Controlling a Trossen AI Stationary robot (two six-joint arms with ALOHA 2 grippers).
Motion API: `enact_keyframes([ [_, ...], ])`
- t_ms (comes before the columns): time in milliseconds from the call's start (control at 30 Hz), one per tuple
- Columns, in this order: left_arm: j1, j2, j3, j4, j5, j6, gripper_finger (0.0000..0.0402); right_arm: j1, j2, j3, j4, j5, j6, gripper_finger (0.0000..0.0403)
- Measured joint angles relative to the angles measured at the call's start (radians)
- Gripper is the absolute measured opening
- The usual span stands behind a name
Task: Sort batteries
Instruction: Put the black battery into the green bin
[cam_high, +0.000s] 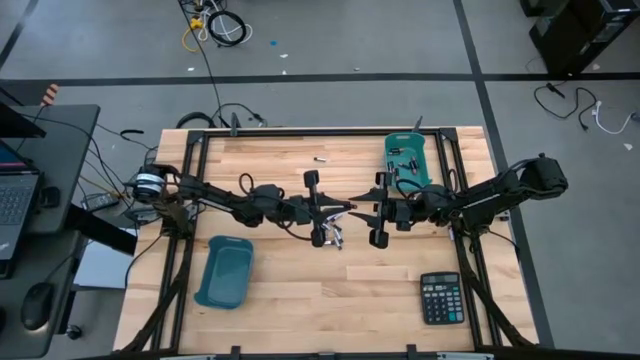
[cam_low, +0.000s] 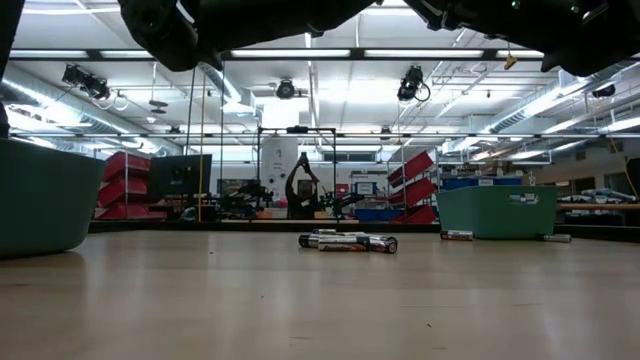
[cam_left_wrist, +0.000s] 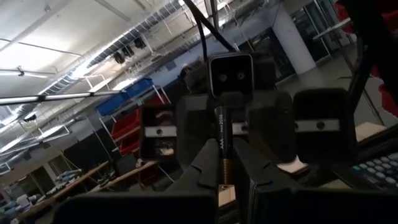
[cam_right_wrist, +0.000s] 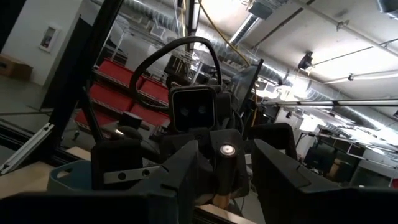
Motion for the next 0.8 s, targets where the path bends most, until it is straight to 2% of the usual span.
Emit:
enact_keyframes([
  [300, 0.001, 0.002, 0.000, -0.003, -0.003, -0.001, 0.0012, 0.000, 0.000, 0.000, -0.001, 0.000, -0.002, 0.0119],
  [400, 0.001, 0.002, 0.000, -0.006, -0.003, -0.001, 0.0012, 0.000, 0.000, 0.000, -0.001, 0.000, -0.007, 0.0095],
  [600, 0.001, 0.002, 0.000, -0.005, 0.000, 0.000, 0.0014, -0.010, 0.000, 0.000, -0.004, 0.000, -0.011, 0.0022],
  [800, 0.002, 0.002, 0.000, -0.007, -0.017, -0.005, 0.0046, -0.019, 0.000, 0.000, -0.007, 0.004, -0.002, 0.0025],
])
